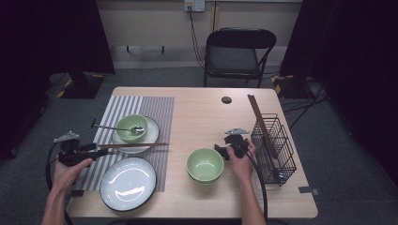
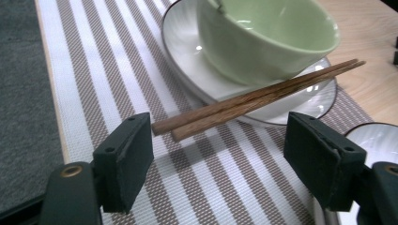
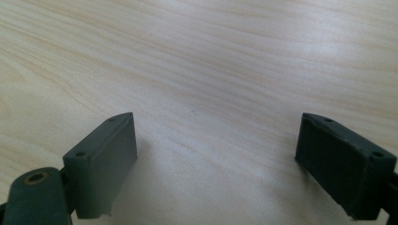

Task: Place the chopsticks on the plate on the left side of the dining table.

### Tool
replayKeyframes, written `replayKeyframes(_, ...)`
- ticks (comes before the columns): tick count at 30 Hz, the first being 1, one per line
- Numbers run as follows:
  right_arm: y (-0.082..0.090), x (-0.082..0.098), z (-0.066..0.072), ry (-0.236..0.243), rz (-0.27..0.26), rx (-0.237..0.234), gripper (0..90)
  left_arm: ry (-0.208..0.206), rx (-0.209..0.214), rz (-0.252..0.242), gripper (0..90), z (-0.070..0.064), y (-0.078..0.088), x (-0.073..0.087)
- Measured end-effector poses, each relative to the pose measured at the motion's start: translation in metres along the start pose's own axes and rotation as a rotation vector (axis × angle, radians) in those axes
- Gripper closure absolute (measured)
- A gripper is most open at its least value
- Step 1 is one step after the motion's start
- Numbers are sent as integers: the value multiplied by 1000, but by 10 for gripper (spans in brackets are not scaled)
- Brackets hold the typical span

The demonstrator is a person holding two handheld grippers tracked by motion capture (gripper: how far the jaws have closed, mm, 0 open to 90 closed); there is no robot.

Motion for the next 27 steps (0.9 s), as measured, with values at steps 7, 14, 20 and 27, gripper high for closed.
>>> replayKeyframes(7, 0, 0, 0, 0, 0, 0, 120, -27, -21, 46, 263, 1, -13, 7)
replayKeyframes(14, 0, 0, 0, 0, 0, 0, 120, -41, -48, 55, 264, 0, -18, 5)
replayKeyframes(20, 0, 0, 0, 0, 0, 0, 120, -45, -56, 61, 265, 1, -17, 5)
replayKeyframes(27, 0, 0, 0, 0, 0, 0, 120, -45, -71, 65, 272, 2, -19, 5)
Point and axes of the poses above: each handheld gripper's, and its own axes: y roughly backward along the jaws, x roughly out of its underside, z roughly to its left, the point moved 8 cm from there along -y, roughly forward along the jaws, and after that the axes turned 12 degrees about z, right-handed, at the moved point
